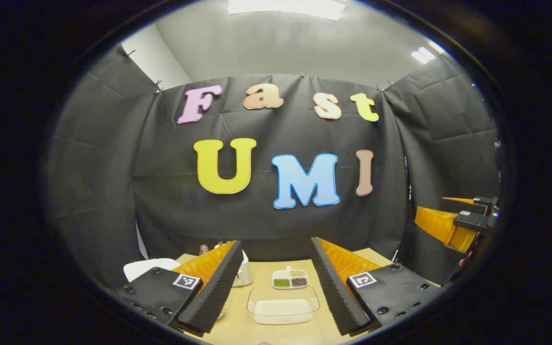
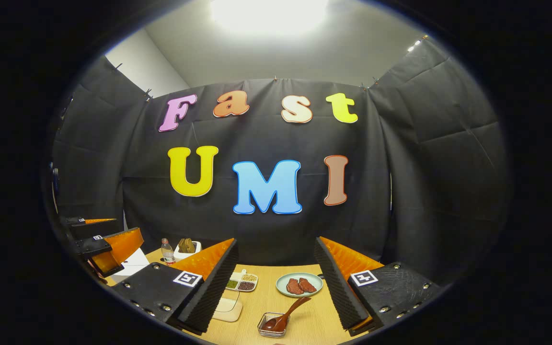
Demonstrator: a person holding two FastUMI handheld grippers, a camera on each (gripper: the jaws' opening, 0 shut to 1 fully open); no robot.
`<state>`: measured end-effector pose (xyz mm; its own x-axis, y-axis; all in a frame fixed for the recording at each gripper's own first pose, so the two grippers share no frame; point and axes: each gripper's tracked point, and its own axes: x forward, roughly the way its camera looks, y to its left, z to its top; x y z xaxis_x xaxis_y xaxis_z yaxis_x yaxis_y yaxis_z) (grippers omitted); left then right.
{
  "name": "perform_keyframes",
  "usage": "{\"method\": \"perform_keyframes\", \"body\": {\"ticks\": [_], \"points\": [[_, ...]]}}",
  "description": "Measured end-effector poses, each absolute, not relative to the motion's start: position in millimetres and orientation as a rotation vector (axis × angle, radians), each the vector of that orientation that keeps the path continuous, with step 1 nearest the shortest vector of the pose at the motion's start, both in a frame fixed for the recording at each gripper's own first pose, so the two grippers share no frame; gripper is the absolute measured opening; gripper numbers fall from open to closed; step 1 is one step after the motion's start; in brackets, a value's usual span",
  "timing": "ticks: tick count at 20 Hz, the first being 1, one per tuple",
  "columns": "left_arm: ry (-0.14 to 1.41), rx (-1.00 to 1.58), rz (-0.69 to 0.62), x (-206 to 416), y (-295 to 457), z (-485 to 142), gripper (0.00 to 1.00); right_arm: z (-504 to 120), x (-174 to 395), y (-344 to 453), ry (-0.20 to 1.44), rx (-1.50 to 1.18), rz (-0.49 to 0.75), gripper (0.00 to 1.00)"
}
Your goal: Close the left gripper, press the button to open the rice cooker; take a wooden spoon from the chopstick holder with the right hand, scoop a spoonful of rice and pour it into the rice cooker, then put the wooden spoon back into the chopstick holder.
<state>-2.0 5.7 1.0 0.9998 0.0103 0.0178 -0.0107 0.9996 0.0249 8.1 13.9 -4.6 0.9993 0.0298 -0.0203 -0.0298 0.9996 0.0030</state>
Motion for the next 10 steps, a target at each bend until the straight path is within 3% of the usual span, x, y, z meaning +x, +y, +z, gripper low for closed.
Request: {"method": "perform_keyframes", "body": {"ticks": [10], "points": [[0.033, 0.008, 0.076, 9.2, 50.6, -22.7, 0.97, -14.1, 13.6, 19.9, 0.049, 0.009, 0.036, 0.97]]}}
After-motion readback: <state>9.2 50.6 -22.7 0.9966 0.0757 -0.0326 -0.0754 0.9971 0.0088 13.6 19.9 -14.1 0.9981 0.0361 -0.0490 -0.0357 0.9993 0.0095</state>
